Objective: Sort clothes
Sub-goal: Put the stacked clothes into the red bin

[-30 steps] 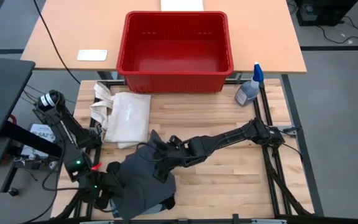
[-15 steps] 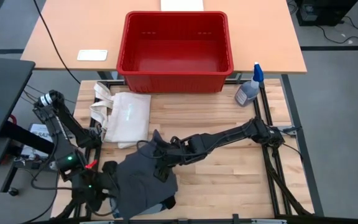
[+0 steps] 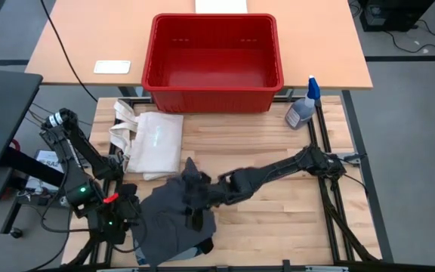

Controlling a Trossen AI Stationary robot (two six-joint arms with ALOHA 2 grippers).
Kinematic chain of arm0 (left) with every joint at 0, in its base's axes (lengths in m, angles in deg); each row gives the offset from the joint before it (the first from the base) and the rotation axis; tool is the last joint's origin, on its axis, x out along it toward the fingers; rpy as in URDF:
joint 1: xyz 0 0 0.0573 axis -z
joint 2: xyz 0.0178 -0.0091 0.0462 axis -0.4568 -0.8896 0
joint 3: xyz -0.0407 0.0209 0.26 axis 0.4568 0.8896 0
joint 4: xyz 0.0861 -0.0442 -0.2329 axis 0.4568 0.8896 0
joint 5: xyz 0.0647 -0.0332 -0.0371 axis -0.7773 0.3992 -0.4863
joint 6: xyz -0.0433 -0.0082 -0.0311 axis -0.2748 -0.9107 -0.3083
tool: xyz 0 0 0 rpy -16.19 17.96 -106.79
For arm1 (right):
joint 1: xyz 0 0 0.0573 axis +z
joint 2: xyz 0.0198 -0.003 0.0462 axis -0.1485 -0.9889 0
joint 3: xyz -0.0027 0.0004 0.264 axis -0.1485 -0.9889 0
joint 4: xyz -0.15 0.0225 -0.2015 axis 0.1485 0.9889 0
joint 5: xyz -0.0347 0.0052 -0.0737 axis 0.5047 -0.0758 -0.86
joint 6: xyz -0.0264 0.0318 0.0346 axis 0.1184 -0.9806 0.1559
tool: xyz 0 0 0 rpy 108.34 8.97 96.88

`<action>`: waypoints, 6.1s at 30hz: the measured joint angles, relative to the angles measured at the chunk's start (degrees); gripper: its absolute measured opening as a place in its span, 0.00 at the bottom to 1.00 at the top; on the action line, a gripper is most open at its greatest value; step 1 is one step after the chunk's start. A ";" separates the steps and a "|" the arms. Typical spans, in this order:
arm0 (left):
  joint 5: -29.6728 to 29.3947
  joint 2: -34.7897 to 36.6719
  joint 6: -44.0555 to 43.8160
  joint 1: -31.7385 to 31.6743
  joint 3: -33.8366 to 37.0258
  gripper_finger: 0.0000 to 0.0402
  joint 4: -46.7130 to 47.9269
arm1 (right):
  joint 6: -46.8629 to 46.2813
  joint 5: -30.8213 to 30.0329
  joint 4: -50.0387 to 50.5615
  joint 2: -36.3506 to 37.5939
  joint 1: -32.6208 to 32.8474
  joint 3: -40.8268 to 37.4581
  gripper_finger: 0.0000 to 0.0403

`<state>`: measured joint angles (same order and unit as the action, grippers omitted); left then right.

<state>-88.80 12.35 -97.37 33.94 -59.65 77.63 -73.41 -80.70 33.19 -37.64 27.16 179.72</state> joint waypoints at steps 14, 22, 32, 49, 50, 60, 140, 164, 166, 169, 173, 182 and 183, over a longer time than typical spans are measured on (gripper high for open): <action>-0.62 -0.66 -6.36 -0.48 9.19 0.48 -14.03 | -4.28 3.72 9.46 -6.51 1.98 -0.02 0.62; 1.22 -0.24 -8.13 0.28 10.39 0.48 -14.36 | -4.82 4.76 18.62 -5.01 2.68 0.04 0.62; -2.19 4.86 -2.64 0.11 0.35 0.48 -14.29 | -6.54 -0.42 20.82 2.84 2.73 -0.04 0.62; -16.92 4.59 -1.49 -11.86 -0.20 0.48 -20.77 | -4.26 -10.41 32.22 4.47 4.22 -0.06 0.62; -16.92 4.59 -1.46 -13.42 -0.20 0.48 -22.42 | -2.71 -10.21 32.18 4.47 4.23 -0.05 0.62; -16.85 4.59 -1.48 -22.51 -0.17 0.48 -33.68 | 3.59 -8.06 34.16 4.53 4.76 -10.56 0.62; 10.92 -4.79 -5.41 -22.59 -2.69 0.48 -22.62 | -4.10 3.53 -12.39 21.67 -0.13 -47.60 0.51; 10.14 -4.83 -3.93 -15.24 -2.69 0.48 -18.59 | -21.33 0.47 -29.17 21.14 6.95 -56.39 0.51; 10.03 -4.83 -3.87 -15.26 -2.69 0.48 -17.30 | -21.64 -1.59 -29.16 21.14 7.25 -56.39 0.51; 9.09 -4.85 -3.34 -15.27 -2.69 0.48 -15.31 | -21.45 -2.01 -29.28 21.14 7.15 -56.39 0.51; 9.86 -4.85 -3.32 -15.30 -2.67 0.48 -15.78 | -21.30 0.19 -29.90 21.14 7.08 -56.39 0.51; 11.23 -4.72 -3.32 -13.42 -2.67 0.48 -17.70 | -17.80 1.92 -30.62 21.14 10.21 -56.39 0.51; 10.56 -4.72 -3.32 -13.43 -2.67 0.48 -17.72 | -17.44 0.69 -30.79 21.14 10.29 -56.39 0.51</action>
<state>-78.24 7.63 -100.69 20.52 -62.32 59.90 -90.85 -80.00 2.39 -16.49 37.46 123.32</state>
